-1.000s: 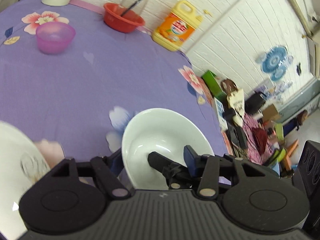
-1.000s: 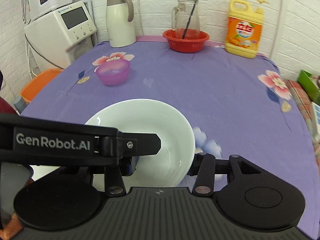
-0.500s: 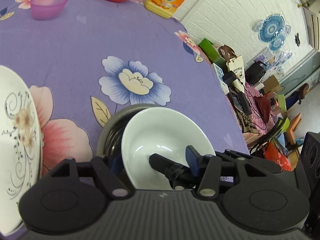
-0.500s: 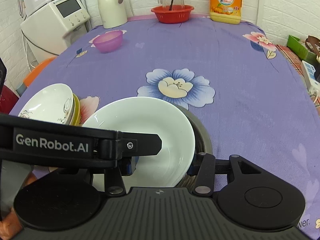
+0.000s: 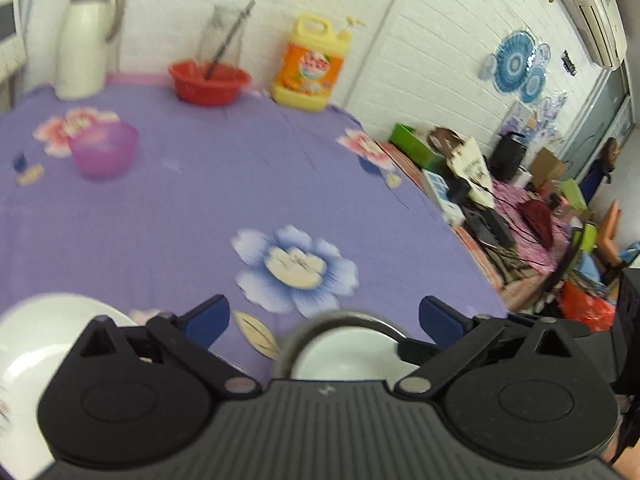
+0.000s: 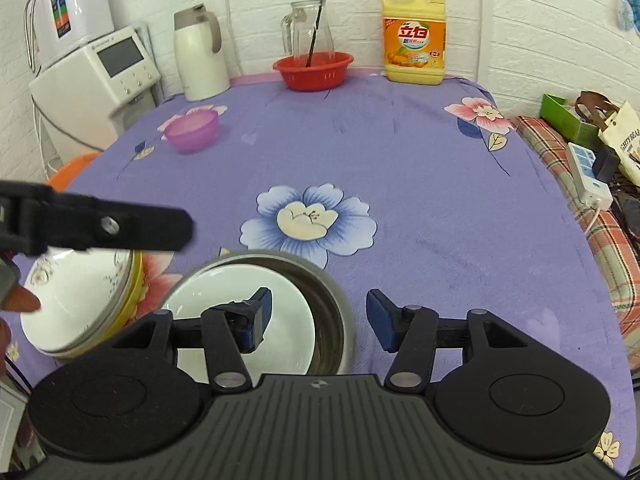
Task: Organize plates and bowls
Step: 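Lower the white bowl into the steel bowl and open the left tool, then move the left tool to the pink plastic bowl and grasp its rim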
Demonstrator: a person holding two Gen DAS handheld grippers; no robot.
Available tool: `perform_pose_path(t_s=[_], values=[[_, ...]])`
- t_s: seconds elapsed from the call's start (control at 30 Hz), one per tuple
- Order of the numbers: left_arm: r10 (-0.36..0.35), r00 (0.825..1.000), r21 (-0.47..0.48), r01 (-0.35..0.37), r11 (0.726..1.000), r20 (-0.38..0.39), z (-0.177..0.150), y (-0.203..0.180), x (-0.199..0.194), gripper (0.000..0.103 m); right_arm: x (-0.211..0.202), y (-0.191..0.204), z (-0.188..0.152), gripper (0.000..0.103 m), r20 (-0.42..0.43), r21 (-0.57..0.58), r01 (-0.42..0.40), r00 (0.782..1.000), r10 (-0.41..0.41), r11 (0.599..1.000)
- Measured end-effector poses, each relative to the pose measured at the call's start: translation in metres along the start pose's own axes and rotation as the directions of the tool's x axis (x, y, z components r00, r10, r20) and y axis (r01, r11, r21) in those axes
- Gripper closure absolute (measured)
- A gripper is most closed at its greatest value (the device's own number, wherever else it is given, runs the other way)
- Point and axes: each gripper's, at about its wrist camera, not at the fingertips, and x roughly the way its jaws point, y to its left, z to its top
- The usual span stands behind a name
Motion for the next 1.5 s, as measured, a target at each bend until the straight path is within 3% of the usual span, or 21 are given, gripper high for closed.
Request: perform_pose_path(t_s=[0.13,0.3,0.47,0.8,0.93,1.1,1.23,1.37,1.5], values=[[0.095,0.994,0.007,-0.095,0.995,0.049,0.020,0.045,-0.022,0.004,0.007,0.007,0.015,0.000,0.004,-0.004,-0.015,1.000,0.015,1.000],[0.253,0.965,-0.060,-0.249,0.967,0.074,0.041,0.128,-0.036,0.004,0.032,0.030,0.048,0.000,0.002,-0.043,-0.046,0.999,0.046,0.998],[0.320,0.946,-0.171,-0.307,0.936,0.053,0.067,0.212,-0.025,0.004,0.084,0.062,0.094,0.000,-0.013,-0.059,-0.101,0.995,0.101,0.993],[0.246,0.969,-0.266,-0.234,0.935,0.013,0.130,0.284,0.075,0.004,0.221,0.124,0.166,0.000,-0.089,-0.075,-0.169,0.983,0.162,0.983],[0.211,0.977,-0.201,-0.211,0.957,-0.024,0.146,0.288,0.117,0.004,0.249,0.141,0.163,0.000,-0.153,-0.142,-0.202,0.972,0.180,0.969],[0.186,0.981,-0.132,-0.191,0.973,-0.045,0.156,0.288,0.151,0.003,0.267,0.160,0.164,0.000,-0.149,-0.250,-0.194,0.976,0.160,0.949],[0.182,0.983,-0.098,-0.183,0.978,-0.019,0.157,0.289,0.160,0.006,0.280,0.168,0.168,0.000,-0.139,-0.281,-0.196,0.977,0.162,0.939],[0.157,0.987,-0.073,-0.158,0.985,-0.023,0.158,0.290,0.171,0.017,0.289,0.175,0.171,0.000,-0.132,-0.319,-0.209,0.976,0.175,0.924],[0.126,0.992,-0.061,-0.127,0.990,-0.022,0.155,0.293,0.179,0.039,0.292,0.181,0.169,0.000,-0.103,-0.350,-0.223,0.974,0.200,0.910]])
